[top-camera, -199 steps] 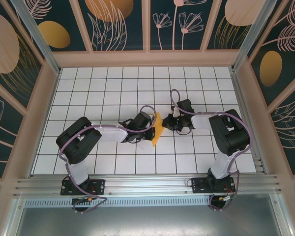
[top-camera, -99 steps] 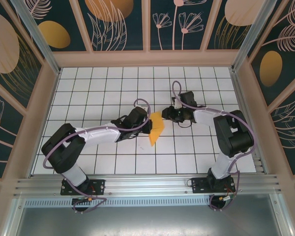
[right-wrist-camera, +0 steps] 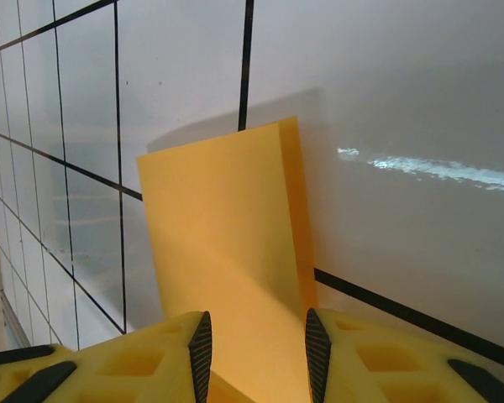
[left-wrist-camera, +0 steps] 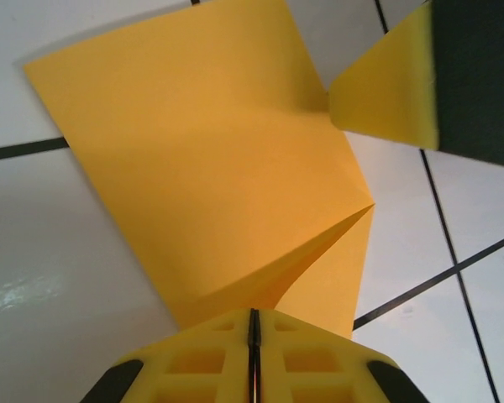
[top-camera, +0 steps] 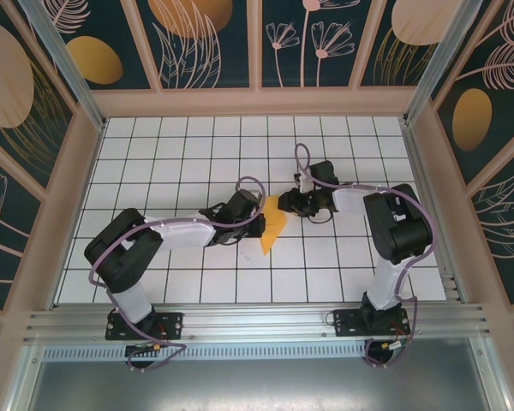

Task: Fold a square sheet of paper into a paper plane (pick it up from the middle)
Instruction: Third fold the triangle at the center of the table, then fourth fold the wing at the center of the table.

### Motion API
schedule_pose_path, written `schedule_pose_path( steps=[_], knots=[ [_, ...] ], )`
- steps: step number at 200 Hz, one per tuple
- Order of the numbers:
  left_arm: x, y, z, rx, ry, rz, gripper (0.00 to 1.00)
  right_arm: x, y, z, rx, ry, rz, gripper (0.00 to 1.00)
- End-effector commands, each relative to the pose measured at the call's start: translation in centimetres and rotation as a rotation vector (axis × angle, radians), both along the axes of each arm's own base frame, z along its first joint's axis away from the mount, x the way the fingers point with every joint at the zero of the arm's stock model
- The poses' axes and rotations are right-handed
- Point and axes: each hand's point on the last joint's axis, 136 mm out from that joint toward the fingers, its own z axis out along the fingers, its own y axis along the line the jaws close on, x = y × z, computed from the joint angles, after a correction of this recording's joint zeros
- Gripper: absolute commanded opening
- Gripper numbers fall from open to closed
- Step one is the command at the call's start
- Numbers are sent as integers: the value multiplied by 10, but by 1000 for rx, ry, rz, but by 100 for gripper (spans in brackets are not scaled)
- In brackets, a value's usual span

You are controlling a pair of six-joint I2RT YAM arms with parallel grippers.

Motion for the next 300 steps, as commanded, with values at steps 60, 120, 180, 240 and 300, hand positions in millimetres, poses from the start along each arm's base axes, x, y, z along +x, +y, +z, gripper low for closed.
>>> schedule_pose_path(
  steps=[60,120,180,240,300],
  knots=[
    [-8,13,-35,92,55,-10,8,-10,-1,-2,14,9,35,39],
    [-12,17,-40,101,64,-16,7,-12,0,-7,10,23,39,40],
    [-9,15,-31,79,38,-16,8,-24,4,-8,36,43,69,40],
    [-4,13,-13,40,-12,0,10,-28,7,5,74,34,77,40],
    [-4,19,-11,46,-25,25,10,-33,8,11,104,37,76,39]
  ],
)
